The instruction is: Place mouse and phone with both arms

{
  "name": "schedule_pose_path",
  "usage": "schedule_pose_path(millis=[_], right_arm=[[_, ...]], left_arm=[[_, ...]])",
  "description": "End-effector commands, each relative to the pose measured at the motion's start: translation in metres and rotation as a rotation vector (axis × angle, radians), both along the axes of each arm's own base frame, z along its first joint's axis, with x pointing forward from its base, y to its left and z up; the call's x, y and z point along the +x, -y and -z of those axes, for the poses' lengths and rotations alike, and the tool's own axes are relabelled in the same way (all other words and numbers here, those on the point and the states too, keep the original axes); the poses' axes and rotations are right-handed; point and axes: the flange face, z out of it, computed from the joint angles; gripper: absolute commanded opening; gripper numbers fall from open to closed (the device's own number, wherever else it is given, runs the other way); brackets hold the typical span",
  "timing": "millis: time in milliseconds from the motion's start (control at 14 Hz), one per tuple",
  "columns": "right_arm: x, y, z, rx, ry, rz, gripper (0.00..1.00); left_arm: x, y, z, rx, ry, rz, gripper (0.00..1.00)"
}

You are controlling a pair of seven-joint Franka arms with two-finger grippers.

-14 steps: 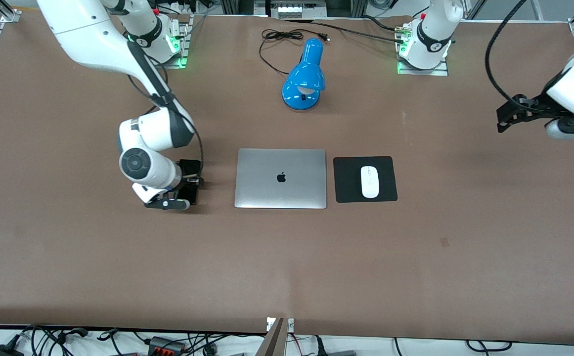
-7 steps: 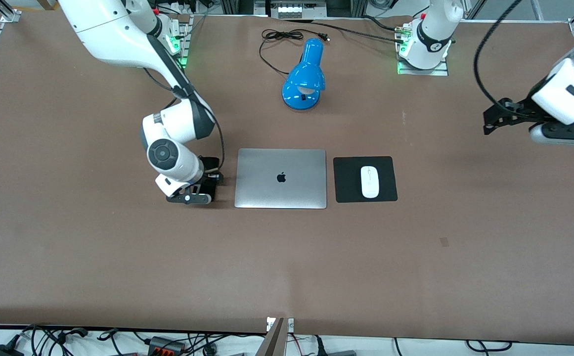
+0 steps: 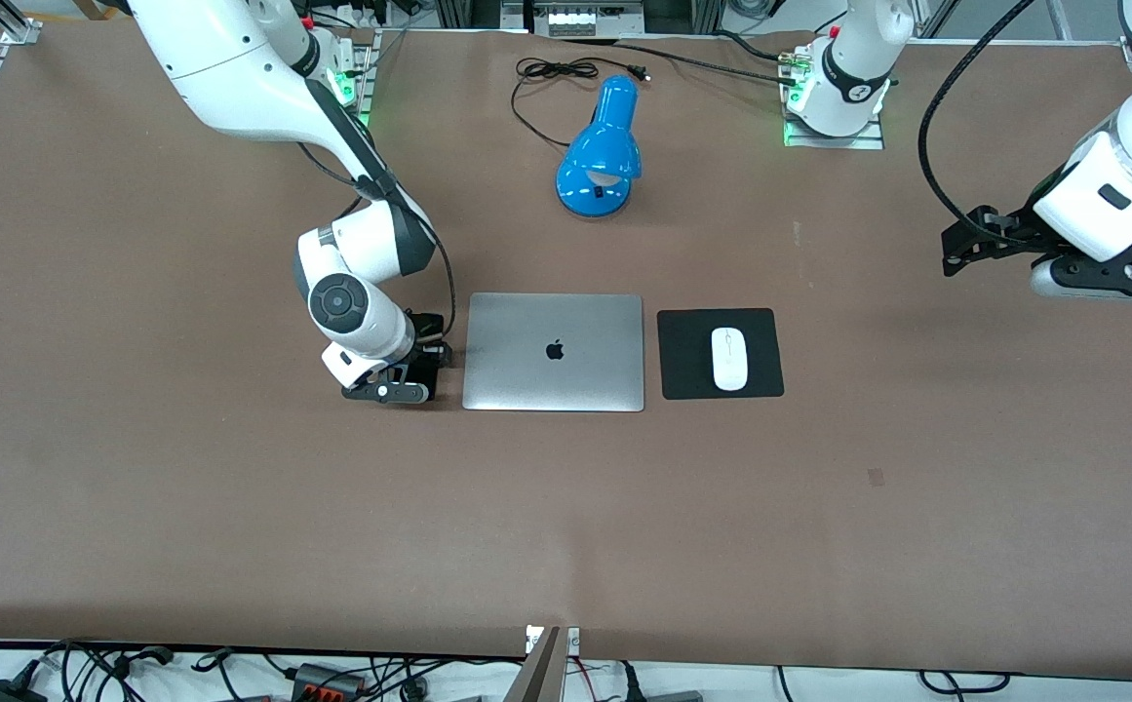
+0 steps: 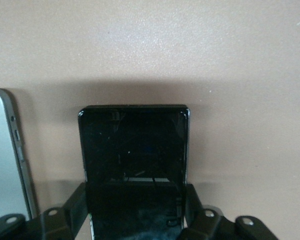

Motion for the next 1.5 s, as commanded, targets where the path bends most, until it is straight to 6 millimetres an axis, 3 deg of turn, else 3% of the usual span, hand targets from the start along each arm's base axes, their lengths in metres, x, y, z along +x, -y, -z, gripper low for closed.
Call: schedule_pose_path(millis=[0,214,429,643,857,1143,1286,1429], right_arm=[[0.014,-0.008,-0.028,0.026,0.050,0.010,1.00],[0.030,-0.009,-0.102,0.036,0.092,-0.001,1.00],[0.055,0.010,-0.187,0.022,0.104,-0.003,1.00],[0.083,0.055,-0.266,0.000,0.109,-0.059,1.00],[0.089,0.117,-0.332,-0.018,0.046,-0.032,1.00],[0.092,0.191,-0.383,-0.012,0.081,-0.030,1.00],[0.087,0.240,-0.402,-0.002,0.107,0.001,1.00],[0.077,0.261,-0.411,-0.006,0.118,-0.078,1.00]], left_arm=[[0.004,-0.002,-0.008,-0.003,0.013,-0.006,1.00],[0.004,-0.002,-0.008,-0.005,0.011,-0.006,1.00],[0.003,0.001,-0.007,-0.005,0.010,-0.008,1.00],[0.003,0.000,-0.007,-0.005,0.008,-0.008,1.00],[0.003,0.000,-0.007,-0.005,0.008,-0.005,1.00],[0.003,0.000,-0.007,-0.005,0.008,-0.003,1.00],[0.003,0.000,-0.007,-0.005,0.008,-0.006,1.00],[0.003,0.000,-0.007,-0.005,0.006,-0.005,1.00]])
